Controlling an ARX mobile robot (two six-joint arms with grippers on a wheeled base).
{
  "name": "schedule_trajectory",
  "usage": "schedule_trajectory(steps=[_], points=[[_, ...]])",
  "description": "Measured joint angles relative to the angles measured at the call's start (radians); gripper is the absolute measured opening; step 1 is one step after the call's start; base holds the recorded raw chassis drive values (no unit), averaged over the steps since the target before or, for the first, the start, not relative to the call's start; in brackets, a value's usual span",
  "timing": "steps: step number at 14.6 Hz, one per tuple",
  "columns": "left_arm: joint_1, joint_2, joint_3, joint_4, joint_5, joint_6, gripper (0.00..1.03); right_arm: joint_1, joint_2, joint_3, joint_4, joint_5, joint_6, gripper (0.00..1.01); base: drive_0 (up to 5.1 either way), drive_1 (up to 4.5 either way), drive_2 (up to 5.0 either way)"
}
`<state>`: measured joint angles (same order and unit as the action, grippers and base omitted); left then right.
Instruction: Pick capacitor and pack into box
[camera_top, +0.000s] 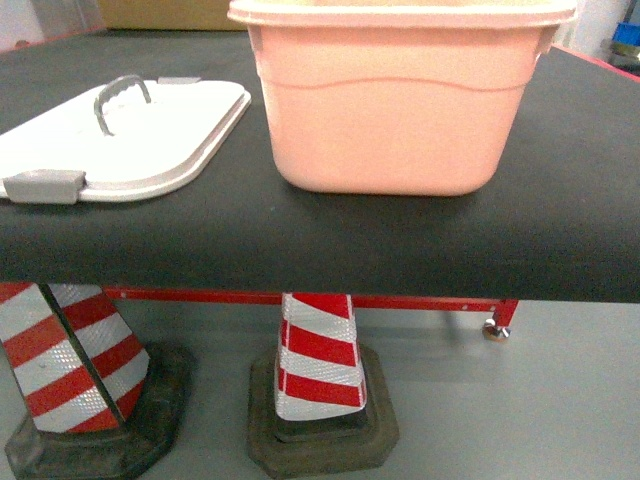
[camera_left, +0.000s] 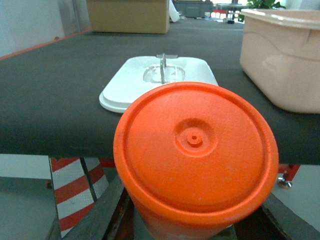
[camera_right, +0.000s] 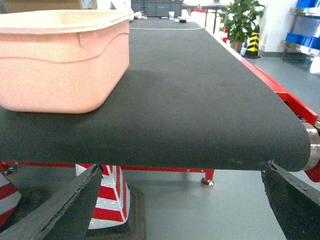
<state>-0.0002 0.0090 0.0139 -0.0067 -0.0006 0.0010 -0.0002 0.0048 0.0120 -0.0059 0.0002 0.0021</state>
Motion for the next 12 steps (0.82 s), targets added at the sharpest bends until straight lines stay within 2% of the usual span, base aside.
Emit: schedule_trajectory(steps=[12], points=[[0.000,0.000,0.000,0.000,0.000,0.000,0.43,0.000,0.000,0.000,0.001,0.000,0.000,0.98,0.0,0.00,0.0]])
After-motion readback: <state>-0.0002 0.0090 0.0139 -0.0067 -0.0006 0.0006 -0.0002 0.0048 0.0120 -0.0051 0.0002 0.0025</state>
